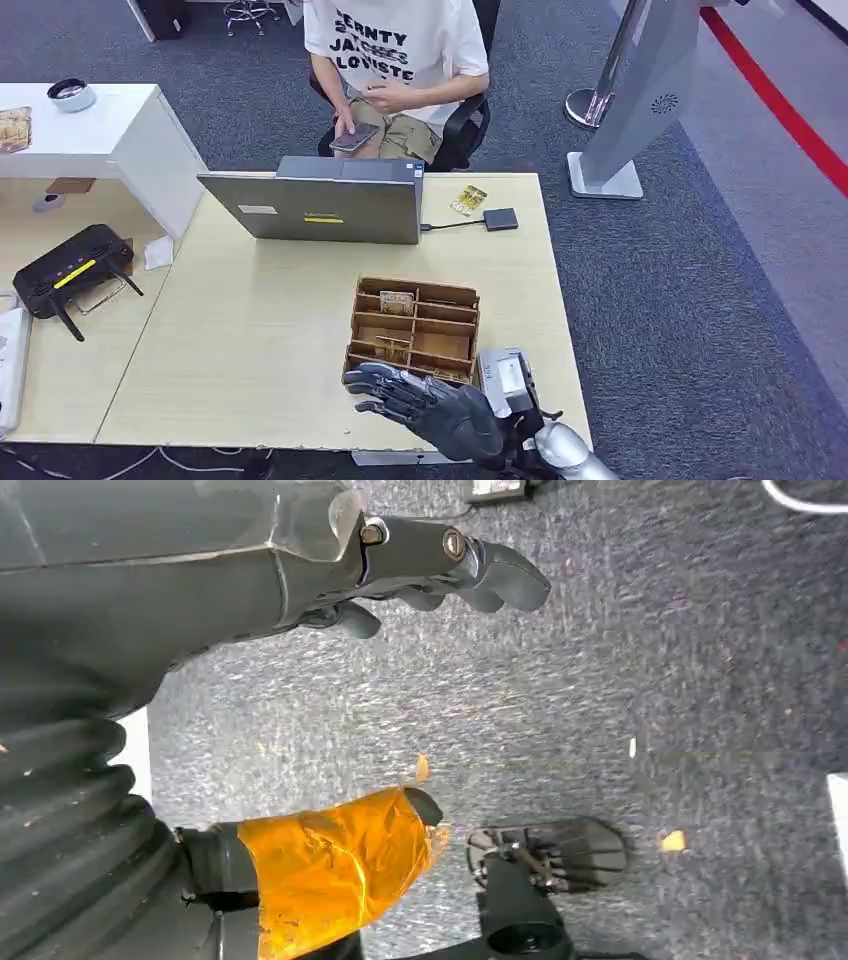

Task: Pass the card to the sensor for recognition and then transmit it.

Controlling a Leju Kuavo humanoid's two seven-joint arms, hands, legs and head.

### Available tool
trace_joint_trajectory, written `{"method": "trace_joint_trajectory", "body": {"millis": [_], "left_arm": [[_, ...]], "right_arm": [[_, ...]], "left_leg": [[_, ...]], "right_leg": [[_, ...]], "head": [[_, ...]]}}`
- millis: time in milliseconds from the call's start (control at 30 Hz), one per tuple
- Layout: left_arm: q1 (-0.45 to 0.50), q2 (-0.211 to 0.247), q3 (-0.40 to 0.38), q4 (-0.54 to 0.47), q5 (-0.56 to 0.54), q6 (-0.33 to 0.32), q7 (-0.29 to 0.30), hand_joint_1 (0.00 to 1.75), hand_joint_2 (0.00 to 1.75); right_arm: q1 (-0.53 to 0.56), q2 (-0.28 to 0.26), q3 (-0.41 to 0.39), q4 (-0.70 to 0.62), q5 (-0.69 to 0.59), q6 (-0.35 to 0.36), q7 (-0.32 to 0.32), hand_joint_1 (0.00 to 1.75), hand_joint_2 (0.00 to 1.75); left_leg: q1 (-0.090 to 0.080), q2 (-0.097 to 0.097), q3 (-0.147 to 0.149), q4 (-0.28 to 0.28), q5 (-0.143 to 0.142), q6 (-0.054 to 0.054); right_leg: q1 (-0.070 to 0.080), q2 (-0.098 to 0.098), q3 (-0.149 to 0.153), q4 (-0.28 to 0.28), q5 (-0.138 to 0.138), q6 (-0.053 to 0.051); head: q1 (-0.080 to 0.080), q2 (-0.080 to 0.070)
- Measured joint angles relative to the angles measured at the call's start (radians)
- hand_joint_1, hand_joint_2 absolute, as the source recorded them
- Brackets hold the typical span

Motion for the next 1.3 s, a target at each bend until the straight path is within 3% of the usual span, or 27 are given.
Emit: {"method": "trace_joint_trajectory", "body": {"millis": [333, 733, 800, 1033, 1167, 1300], "left_arm": [[-0.023, 0.002, 0.000, 0.000, 0.029, 0.119, -0.089, 0.00, 1.75], [-0.034, 0.003, 0.000, 0.000, 0.049, 0.172, -0.120, 0.00, 1.75], [0.002, -0.024, -0.034, 0.000, 0.001, 0.212, -0.207, 0.00, 1.75], [0.022, -0.049, -0.047, 0.000, 0.018, 0.228, -0.235, 0.00, 1.75], [0.024, -0.049, -0.054, 0.000, 0.005, 0.209, -0.198, 0.00, 1.75], [0.030, -0.045, -0.070, 0.000, -0.009, 0.066, -0.082, 0.00, 1.75]], "right_arm": [[0.001, -0.013, -0.011, -0.006, -0.023, -0.023, 0.016, 0.00, 0.00], [0.007, -0.026, -0.016, -0.018, -0.024, -0.032, 0.018, 0.00, 0.00], [0.093, -0.058, -0.052, -0.060, 0.032, -0.079, -0.040, 0.00, 0.00], [0.142, -0.073, -0.082, -0.094, 0.050, -0.082, -0.043, 0.00, 0.00], [0.152, -0.076, -0.092, -0.103, 0.051, -0.080, -0.042, 0.00, 0.00], [0.144, -0.076, -0.092, -0.101, 0.057, -0.059, -0.039, 0.00, 0.00]], "left_leg": [[0.000, 0.000, 0.000, 0.000, 0.000, 0.000], [0.000, 0.000, 0.000, 0.000, 0.000, 0.000], [-0.001, 0.000, 0.000, 0.000, -0.001, 0.001], [-0.002, 0.000, 0.000, 0.000, -0.002, 0.002], [-0.001, 0.000, 0.000, 0.000, -0.002, 0.002], [-0.001, 0.000, -0.001, 0.000, -0.001, 0.001]], "right_leg": [[0.000, 0.000, 0.000, 0.000, 0.000, 0.000], [0.000, 0.000, 0.000, 0.000, 0.000, 0.000], [-0.001, 0.000, 0.000, 0.000, -0.001, 0.001], [0.000, 0.000, 0.000, -0.001, -0.001, 0.001], [0.000, 0.000, 0.000, 0.000, -0.001, 0.001], [0.000, 0.000, 0.000, 0.000, -0.001, 0.001]], "head": [[0.000, 0.000], [0.000, 0.000], [0.000, 0.000], [0.000, 0.000], [0.000, 0.000], [0.000, 0.000]]}}
